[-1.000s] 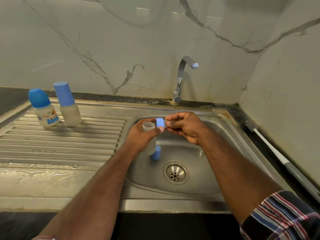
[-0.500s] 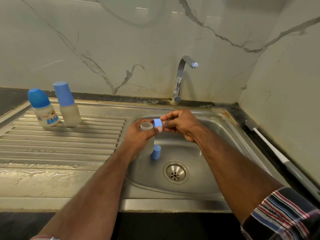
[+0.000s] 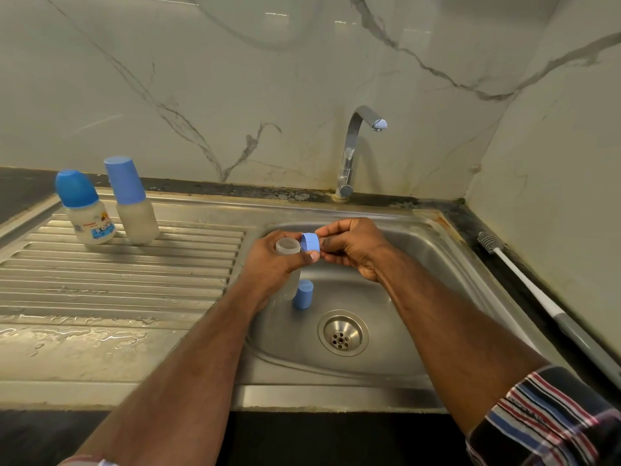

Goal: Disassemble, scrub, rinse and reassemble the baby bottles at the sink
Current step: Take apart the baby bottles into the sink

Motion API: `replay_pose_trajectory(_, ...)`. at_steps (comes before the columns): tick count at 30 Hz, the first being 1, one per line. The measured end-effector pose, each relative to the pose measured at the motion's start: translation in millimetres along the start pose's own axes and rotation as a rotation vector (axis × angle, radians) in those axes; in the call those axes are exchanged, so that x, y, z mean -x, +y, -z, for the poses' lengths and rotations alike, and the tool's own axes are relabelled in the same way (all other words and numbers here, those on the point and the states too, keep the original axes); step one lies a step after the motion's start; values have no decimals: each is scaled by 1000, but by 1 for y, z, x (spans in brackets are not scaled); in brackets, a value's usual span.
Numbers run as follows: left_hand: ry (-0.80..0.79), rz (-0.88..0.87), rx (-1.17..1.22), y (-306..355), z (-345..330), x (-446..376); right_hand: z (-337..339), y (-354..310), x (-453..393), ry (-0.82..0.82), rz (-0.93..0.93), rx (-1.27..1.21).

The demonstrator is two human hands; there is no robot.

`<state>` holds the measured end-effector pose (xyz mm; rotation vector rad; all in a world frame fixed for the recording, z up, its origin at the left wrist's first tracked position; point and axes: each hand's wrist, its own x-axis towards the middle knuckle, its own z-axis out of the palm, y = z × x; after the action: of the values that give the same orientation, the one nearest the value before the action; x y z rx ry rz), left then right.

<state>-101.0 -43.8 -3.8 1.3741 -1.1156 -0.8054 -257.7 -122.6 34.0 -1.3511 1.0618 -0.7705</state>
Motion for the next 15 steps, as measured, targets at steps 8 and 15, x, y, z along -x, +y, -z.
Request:
replay_pose_trajectory(8, 0, -25, -8, 2, 1, 0, 4, -2, 3, -64, -16, -60)
replay_pose_trajectory(15, -12, -11, -5, 1, 1, 1, 9, -2, 4, -93, -27, -88)
